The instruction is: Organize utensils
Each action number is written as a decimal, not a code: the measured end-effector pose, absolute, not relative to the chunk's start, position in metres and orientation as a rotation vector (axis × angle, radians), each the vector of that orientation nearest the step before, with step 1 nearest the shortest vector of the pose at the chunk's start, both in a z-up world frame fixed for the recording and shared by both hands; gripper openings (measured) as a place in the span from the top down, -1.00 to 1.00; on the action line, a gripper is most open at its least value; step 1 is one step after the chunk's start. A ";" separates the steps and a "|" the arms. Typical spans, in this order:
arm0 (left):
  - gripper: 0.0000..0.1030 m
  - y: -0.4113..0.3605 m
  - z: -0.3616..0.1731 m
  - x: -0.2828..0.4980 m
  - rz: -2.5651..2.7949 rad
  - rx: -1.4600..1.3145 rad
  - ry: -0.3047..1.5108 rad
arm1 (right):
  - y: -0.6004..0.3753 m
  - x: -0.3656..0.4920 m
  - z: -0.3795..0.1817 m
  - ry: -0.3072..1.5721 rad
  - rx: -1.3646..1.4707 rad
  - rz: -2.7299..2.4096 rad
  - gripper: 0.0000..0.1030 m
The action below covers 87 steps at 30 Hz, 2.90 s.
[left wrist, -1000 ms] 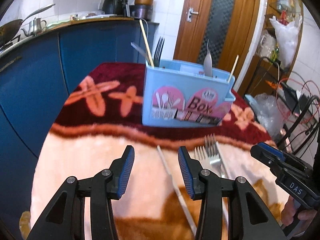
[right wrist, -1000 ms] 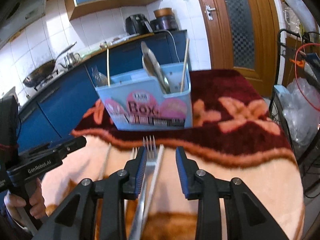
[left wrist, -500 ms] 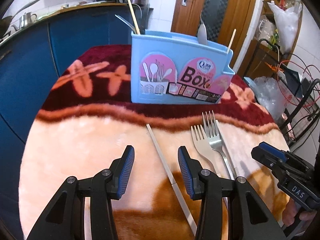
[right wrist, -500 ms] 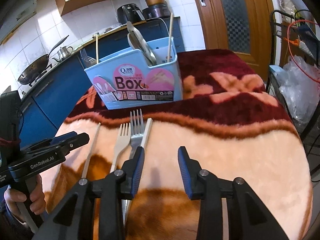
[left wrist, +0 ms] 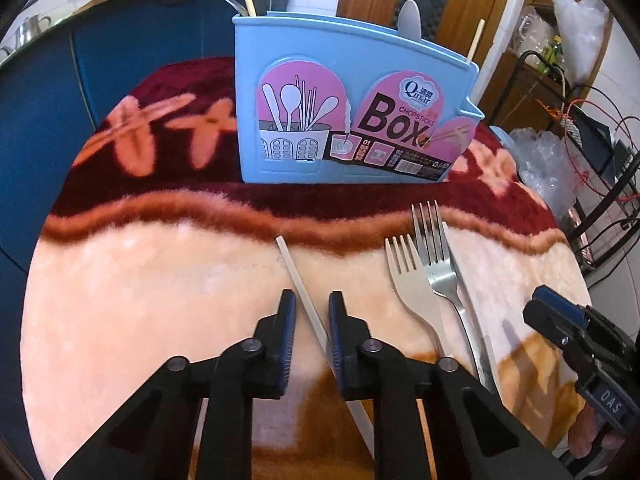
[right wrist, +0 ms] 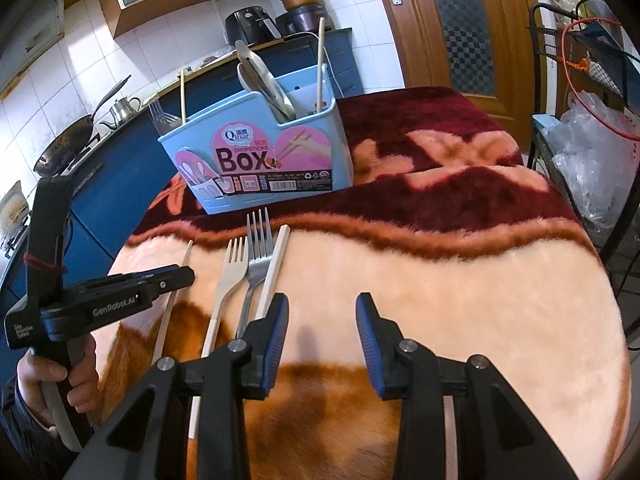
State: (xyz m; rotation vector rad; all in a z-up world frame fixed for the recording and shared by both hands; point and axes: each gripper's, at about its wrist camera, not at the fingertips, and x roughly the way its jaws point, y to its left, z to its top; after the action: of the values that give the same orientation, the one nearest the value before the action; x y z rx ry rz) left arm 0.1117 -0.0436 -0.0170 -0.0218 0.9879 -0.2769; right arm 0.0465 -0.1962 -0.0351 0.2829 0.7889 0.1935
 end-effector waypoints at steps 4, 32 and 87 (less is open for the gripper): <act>0.81 -0.035 -0.018 0.115 -0.273 -0.100 0.993 | -0.193 0.047 -0.036 0.799 0.277 0.202 0.26; 0.92 0.001 0.026 0.082 -0.287 -0.217 0.734 | -0.147 0.101 -0.035 0.998 0.069 0.308 0.63; 0.92 -0.028 0.164 0.144 -0.178 -0.121 0.197 | -0.198 0.088 0.072 0.373 0.235 0.254 0.85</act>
State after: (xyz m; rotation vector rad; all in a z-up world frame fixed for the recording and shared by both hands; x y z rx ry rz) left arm 0.1442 -0.0279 0.1643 -0.1210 0.1968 -0.1785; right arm 0.0881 -0.1979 0.0723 0.2354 0.3733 0.2537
